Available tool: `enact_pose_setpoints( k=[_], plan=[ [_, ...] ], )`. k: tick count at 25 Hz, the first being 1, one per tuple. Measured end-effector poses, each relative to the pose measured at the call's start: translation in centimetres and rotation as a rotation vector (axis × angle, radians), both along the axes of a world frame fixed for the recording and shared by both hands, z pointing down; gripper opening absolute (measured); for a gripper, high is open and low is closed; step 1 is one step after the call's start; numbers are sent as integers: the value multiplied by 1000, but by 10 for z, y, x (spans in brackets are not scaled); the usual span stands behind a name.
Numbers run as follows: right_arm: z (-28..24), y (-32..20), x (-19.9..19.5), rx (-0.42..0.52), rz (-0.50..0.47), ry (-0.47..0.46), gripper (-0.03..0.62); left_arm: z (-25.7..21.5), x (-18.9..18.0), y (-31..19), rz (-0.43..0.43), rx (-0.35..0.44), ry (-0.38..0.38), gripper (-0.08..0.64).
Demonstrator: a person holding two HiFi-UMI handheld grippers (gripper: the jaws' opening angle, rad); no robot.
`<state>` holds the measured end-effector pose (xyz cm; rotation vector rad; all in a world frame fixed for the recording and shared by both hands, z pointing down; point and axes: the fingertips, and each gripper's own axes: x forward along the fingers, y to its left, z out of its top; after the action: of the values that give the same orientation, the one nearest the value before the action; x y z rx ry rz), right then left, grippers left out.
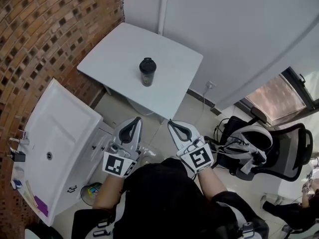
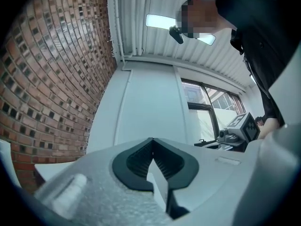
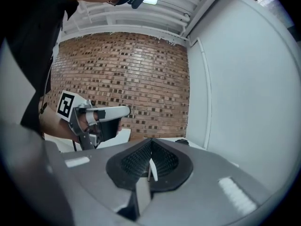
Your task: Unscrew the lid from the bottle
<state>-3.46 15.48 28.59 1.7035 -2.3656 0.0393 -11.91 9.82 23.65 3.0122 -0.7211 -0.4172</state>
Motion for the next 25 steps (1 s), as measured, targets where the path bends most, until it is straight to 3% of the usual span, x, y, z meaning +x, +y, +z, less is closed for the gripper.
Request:
enact_pose_setpoints(
  k=[8, 12, 18, 25],
  plan=[
    [-3, -65, 68, 54, -73, -51, 3, 16, 65, -47, -44, 33, -48, 2],
    [-11, -111, 101, 93, -169, -26, 3, 13, 98, -89, -148, 25, -60, 2],
    [-26, -168, 145, 147, -257, -99, 3, 9, 139, -130, -230, 28, -81, 2],
    [-26, -220, 171, 123, -414, -145, 3, 17, 153, -164, -388, -15, -106, 2]
  ],
)
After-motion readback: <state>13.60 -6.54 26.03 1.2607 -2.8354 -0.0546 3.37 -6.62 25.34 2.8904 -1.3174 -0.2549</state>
